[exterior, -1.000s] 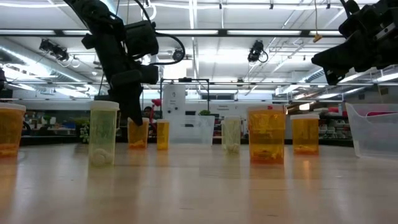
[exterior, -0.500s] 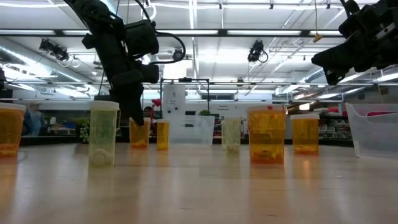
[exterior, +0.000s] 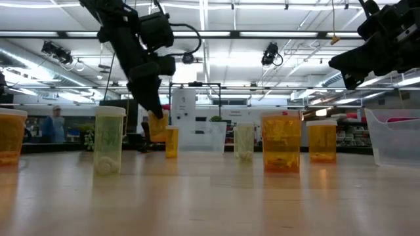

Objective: Pick and place medicine bottles into bin by pill shape (circle, oval)
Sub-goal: Put the orange capsule bottle into the top transparent bin

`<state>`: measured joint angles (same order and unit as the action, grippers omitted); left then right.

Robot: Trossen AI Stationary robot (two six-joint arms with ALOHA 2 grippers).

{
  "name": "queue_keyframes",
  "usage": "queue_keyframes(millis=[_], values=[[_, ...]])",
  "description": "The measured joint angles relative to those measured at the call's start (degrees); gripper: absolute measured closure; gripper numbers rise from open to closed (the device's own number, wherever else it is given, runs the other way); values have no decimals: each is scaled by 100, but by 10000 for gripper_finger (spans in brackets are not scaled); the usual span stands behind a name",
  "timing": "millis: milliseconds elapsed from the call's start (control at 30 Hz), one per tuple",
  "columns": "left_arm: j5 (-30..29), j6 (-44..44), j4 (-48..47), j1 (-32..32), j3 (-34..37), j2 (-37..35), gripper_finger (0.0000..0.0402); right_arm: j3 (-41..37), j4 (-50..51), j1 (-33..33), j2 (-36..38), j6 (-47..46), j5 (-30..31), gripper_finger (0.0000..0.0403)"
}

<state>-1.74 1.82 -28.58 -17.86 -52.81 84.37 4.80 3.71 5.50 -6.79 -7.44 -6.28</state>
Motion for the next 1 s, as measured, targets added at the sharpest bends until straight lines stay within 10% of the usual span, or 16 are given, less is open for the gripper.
queue_keyframes(millis=[500,1000], values=[[155,-306,-520,-610,-1405,-2,177,-1,0,2,1,0,1,354],[153,-684,1140,-1188,-1467,612,180,-2,0,0,-7,0,1,354]])
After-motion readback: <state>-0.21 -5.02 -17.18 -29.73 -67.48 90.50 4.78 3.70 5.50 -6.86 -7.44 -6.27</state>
